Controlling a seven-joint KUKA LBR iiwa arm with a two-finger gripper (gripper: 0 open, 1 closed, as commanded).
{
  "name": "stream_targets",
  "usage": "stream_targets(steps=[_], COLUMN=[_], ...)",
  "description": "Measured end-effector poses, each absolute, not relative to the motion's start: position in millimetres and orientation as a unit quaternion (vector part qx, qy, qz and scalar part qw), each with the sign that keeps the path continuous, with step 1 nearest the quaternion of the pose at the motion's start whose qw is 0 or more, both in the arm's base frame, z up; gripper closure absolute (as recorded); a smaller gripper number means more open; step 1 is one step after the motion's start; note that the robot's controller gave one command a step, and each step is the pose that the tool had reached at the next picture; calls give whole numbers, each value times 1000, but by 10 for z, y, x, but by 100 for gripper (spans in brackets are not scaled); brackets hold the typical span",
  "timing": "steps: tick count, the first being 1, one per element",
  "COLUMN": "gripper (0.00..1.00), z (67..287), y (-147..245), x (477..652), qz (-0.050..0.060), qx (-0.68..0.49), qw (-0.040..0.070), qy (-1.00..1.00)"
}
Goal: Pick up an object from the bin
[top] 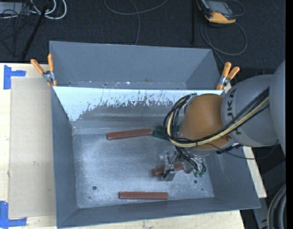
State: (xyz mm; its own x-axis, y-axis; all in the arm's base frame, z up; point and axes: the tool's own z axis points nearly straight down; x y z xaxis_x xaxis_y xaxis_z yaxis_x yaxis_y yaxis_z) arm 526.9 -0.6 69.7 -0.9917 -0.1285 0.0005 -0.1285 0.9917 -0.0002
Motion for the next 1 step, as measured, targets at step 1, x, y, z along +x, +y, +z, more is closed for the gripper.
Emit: stream_targets(steps=[1], gripper=[0], z=[695], y=[-7], x=[5267], qz=[0], qx=[65], qw=[1], qy=[-998])
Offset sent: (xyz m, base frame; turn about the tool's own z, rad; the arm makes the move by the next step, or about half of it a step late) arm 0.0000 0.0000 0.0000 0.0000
